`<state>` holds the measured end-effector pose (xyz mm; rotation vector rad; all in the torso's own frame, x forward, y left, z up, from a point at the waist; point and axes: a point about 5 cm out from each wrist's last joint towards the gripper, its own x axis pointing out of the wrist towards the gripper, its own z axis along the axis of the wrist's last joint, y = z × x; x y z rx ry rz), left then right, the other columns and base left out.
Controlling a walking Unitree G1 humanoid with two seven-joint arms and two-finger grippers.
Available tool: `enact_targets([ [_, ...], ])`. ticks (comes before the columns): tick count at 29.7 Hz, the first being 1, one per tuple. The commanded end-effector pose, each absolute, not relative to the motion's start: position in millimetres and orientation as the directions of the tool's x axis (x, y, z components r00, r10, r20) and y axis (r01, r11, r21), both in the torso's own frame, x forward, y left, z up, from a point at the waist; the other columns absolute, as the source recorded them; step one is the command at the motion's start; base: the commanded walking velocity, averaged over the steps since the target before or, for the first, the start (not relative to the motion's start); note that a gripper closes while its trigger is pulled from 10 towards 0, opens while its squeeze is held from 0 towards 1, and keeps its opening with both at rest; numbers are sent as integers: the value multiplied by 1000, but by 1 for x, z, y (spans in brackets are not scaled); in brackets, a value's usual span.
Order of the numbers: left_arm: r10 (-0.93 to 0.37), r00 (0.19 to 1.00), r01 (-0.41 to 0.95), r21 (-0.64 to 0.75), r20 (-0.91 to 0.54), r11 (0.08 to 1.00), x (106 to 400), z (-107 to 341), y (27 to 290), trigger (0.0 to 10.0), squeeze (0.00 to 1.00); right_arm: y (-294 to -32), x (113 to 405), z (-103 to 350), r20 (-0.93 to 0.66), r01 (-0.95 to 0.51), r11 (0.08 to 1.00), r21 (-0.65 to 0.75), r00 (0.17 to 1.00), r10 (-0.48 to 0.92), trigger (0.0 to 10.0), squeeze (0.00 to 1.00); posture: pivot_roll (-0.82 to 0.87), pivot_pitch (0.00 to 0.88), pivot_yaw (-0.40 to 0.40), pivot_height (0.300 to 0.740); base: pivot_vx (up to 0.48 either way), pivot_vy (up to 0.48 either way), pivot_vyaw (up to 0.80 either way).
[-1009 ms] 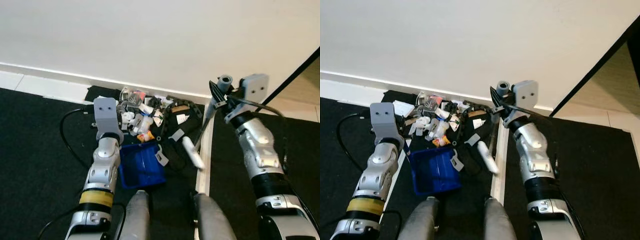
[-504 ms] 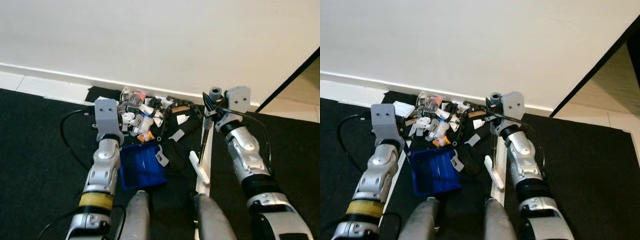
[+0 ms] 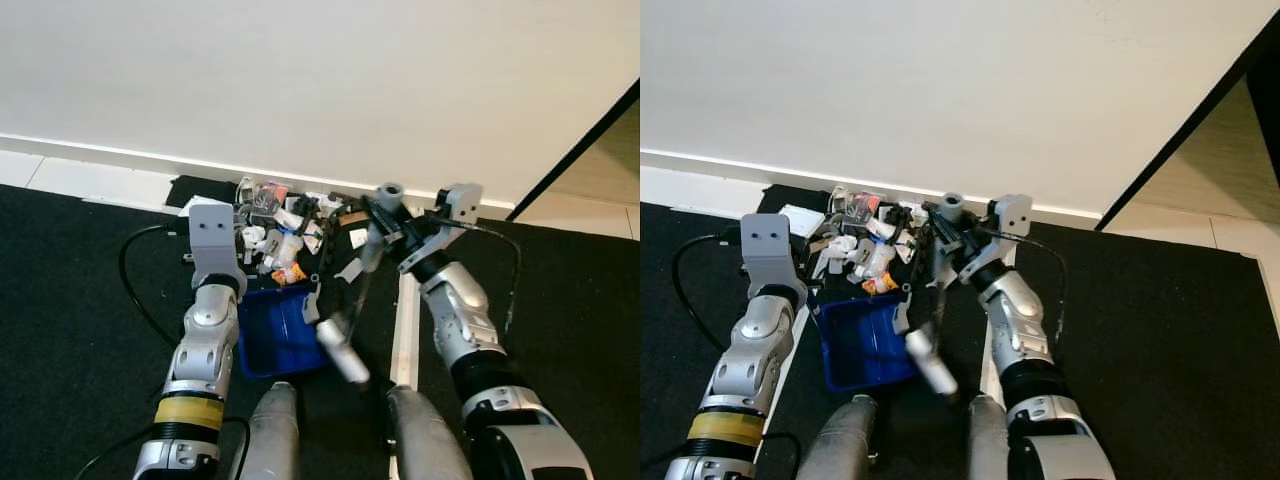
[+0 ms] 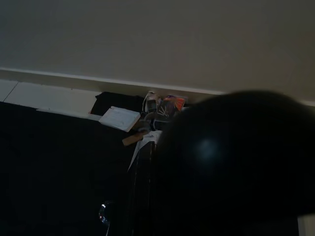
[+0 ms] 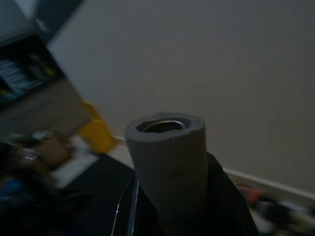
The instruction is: Sweep floor
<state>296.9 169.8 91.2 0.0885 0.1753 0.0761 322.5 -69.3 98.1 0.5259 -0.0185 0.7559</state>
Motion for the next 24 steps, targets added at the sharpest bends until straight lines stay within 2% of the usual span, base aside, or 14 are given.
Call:
enact_targets([
  [1,31,973,-16,67,-228,998,290,79,161,10000,0,-51,317,99,261,-687,493,533,689,676,10000,0,71,224,28,740,0,0,0],
  [4,19,971,-5,57,-239,998,288,78,156,10000,0,-46,314,122,370,-774,385,503,595,713,10000,0,60,221,25,740,0,0,0],
  [9,18,971,-6,53,-239,999,290,78,155,10000,0,-50,313,144,431,-813,357,460,556,711,10000,0,53,221,22,740,0,0,0],
  [13,19,971,-7,49,-238,999,291,78,154,10000,0,-60,313,159,443,-836,391,386,539,716,10000,0,44,221,18,740,0,0,0],
  [14,22,970,-10,49,-241,999,291,77,154,10000,0,-74,311,170,420,-847,454,277,532,736,10000,0,38,221,14,740,0,0,0],
  [16,23,970,-12,48,-242,999,291,77,154,10000,0,-79,309,174,407,-849,475,231,528,746,10000,0,38,221,14,740,0,0,0],
  [20,23,969,-12,45,-245,999,291,76,153,10000,0,-102,307,181,350,-793,596,122,597,722,10000,0,22,222,9,740,0,0,0],
  [24,20,969,-10,44,-245,999,291,76,152,10000,0,-111,311,175,298,-745,662,80,651,698,10000,0,22,222,9,740,0,0,0],
])
